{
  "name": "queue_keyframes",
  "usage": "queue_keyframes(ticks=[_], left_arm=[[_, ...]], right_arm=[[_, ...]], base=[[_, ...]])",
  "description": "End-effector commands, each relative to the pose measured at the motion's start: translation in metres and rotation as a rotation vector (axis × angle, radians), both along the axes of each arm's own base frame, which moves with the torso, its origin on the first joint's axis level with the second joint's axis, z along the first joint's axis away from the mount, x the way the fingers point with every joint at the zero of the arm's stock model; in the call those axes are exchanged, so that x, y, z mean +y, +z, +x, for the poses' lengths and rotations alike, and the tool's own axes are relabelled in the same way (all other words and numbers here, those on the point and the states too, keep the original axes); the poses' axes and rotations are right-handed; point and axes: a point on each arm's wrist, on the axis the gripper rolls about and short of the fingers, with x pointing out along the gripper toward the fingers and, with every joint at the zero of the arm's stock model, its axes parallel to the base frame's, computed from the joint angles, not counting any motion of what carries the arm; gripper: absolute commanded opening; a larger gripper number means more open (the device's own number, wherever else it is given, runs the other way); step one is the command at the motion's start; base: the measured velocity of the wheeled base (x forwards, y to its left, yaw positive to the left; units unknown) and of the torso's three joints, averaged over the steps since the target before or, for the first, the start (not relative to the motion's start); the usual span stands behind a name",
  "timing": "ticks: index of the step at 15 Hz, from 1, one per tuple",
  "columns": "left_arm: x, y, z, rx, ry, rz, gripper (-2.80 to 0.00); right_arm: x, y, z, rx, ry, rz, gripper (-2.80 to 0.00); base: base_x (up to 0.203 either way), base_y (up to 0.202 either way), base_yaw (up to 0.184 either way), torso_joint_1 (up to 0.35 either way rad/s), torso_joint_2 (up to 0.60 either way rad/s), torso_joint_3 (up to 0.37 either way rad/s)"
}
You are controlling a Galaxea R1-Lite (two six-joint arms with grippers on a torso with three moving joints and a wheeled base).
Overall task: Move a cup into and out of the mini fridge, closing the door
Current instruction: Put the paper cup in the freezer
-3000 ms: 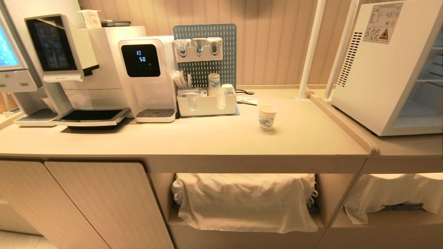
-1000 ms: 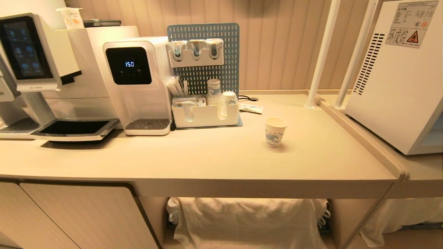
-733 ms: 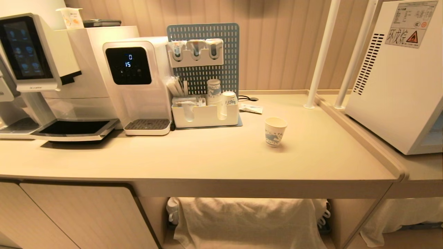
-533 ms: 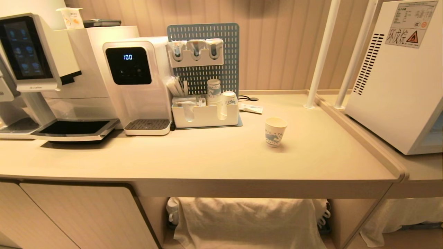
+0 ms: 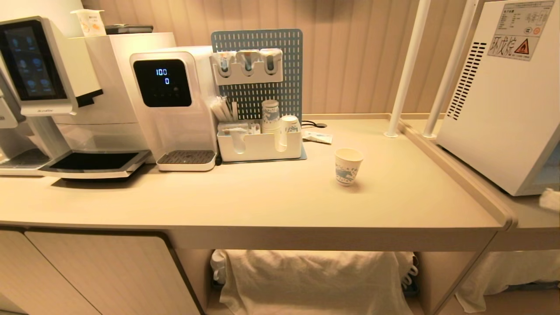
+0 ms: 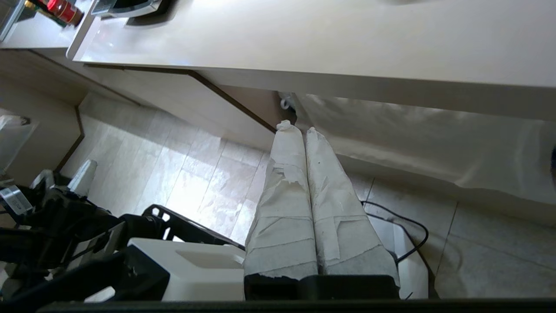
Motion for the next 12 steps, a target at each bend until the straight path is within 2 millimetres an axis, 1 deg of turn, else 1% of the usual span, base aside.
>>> queue_keyframes(ticks=[1,3,4,6,8,9,10,12], left_arm=[[0.000,0.000,0.000,0.000,0.000,0.001,-2.80],[0.000,0.000,0.000,0.001,0.000,0.000,-2.80],[0.000,0.000,0.000,0.001,0.000,0.000,-2.80],[0.000,0.000,0.000,0.001,0.000,0.000,-2.80],[0.000,0.000,0.000,0.000,0.000,0.001,-2.80],[0.000,0.000,0.000,0.000,0.000,0.000,-2.80],[0.000,0.000,0.000,0.000,0.000,0.000,-2.80],[0.000,0.000,0.000,0.000,0.000,0.001,-2.80]], right_arm=[[0.003,-0.015,0.064,0.139,0.032,0.007,-2.80],[0.006,-0.024,0.096,0.150,0.070,0.020,-2.80],[0.009,-0.031,0.108,0.165,0.117,0.044,-2.80],[0.013,-0.050,0.129,0.237,0.200,0.083,-2.80],[0.016,-0.069,0.148,0.294,0.229,0.074,-2.80],[0.017,-0.077,0.156,0.306,0.236,0.059,-2.80],[0.017,-0.086,0.166,0.302,0.236,0.004,-2.80],[0.016,-0.102,0.186,0.303,0.184,-0.146,-2.80]], base=[[0.000,0.000,0.000,0.000,0.00,0.000],[0.000,0.000,0.000,0.000,0.00,0.000],[0.000,0.000,0.000,0.000,0.00,0.000],[0.000,0.000,0.000,0.000,0.00,0.000],[0.000,0.000,0.000,0.000,0.00,0.000],[0.000,0.000,0.000,0.000,0.00,0.000],[0.000,0.000,0.000,0.000,0.00,0.000],[0.000,0.000,0.000,0.000,0.00,0.000]])
